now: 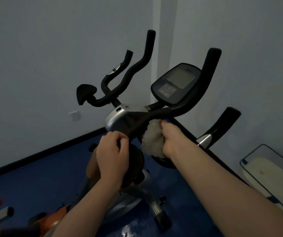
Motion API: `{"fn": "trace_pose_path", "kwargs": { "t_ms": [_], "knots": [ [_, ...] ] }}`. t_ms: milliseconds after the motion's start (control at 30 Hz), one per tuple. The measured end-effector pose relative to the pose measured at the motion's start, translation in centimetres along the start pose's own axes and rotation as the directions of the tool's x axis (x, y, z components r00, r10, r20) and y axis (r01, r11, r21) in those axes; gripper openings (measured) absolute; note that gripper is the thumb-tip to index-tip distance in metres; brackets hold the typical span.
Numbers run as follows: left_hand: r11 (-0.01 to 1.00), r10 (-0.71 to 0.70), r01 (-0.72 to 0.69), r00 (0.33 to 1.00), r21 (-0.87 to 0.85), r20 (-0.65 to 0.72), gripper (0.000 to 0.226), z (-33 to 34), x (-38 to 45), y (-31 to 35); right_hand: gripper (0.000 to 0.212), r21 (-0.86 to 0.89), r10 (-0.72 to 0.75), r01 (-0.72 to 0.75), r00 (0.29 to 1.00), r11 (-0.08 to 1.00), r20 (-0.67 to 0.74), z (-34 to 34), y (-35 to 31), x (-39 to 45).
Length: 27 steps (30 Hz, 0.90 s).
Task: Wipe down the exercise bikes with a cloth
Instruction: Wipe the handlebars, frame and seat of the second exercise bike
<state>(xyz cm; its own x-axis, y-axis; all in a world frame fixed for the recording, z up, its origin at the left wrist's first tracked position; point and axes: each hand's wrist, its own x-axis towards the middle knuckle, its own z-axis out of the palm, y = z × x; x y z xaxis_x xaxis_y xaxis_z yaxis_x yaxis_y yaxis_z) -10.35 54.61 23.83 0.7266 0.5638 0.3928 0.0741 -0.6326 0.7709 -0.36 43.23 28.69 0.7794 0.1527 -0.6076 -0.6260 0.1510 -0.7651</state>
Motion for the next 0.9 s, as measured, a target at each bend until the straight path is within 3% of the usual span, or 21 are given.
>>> {"fn": "trace_pose_path", "kwargs": {
  "t_ms": [133, 200, 267, 333, 433, 500, 567, 633, 700, 833, 900],
  "knots": [
    [1.0, -0.002, 0.002, 1.0, -0.003, 0.007, 0.019, 0.0, -0.1, 0.1, 0.039, 0.182, -0.102, 0.111, 0.993, 0.977, -0.058, 1.4, 0.7, -0.8],
    [1.0, 0.0, 0.0, 1.0, -0.007, 0.012, 0.019, -0.1, -0.2, 0.1, 0.034, 0.242, -0.098, 0.086, 0.995, 0.966, 0.037, 0.8, 1.4, -1.4],
    [1.0, 0.014, -0.014, 1.0, 0.004, 0.01, 0.019, 0.0, -0.1, 0.0, 0.028, 0.101, -0.13, 0.117, 0.981, 0.988, 0.143, -0.3, 2.2, -1.5],
    [1.0, 0.024, -0.025, 1.0, 0.017, 0.007, 0.019, 0.2, 0.0, -0.2, 0.037, -0.122, -0.199, 0.225, 0.959, 0.967, 0.2, -0.7, 2.9, -1.2],
    [1.0, 0.028, -0.028, 1.0, 0.011, 0.009, 0.02, 0.2, 0.2, -0.2, 0.051, -0.457, -0.32, 0.403, 0.914, 0.793, 0.25, 0.0, 3.5, -0.4],
    [1.0, 0.023, -0.023, 1.0, 0.017, 0.01, 0.02, 0.2, 0.2, -0.2, 0.049, -0.471, -0.266, 0.359, 0.93, 0.806, 0.254, 0.8, 2.9, 0.0],
    [1.0, 0.02, -0.02, 1.0, 0.02, 0.022, 0.02, 0.2, 0.0, -0.3, 0.045, -0.368, -0.171, 0.258, 0.952, 0.893, 0.254, 1.2, 2.2, 0.2],
    [1.0, 0.019, -0.02, 0.999, 0.024, 0.027, 0.02, 0.2, 0.0, -0.4, 0.042, -0.303, -0.176, 0.255, 0.948, 0.918, 0.267, 0.9, 1.9, 0.1],
    [0.999, 0.024, -0.025, 0.999, 0.028, 0.025, 0.02, 0.3, 0.0, -0.5, 0.044, -0.384, -0.245, 0.344, 0.927, 0.857, 0.285, 0.0, 2.2, -0.3],
    [0.999, 0.031, -0.031, 0.999, 0.026, 0.026, 0.021, 0.3, 0.2, -0.6, 0.046, -0.711, -0.342, 0.497, 0.866, 0.498, 0.365, -1.3, 2.9, -1.1],
    [0.999, 0.03, -0.031, 0.999, 0.026, 0.027, 0.021, 0.3, 0.3, -0.6, 0.046, -0.712, -0.304, 0.483, 0.875, 0.51, 0.376, -0.8, 2.8, -0.9]
  ]
}}
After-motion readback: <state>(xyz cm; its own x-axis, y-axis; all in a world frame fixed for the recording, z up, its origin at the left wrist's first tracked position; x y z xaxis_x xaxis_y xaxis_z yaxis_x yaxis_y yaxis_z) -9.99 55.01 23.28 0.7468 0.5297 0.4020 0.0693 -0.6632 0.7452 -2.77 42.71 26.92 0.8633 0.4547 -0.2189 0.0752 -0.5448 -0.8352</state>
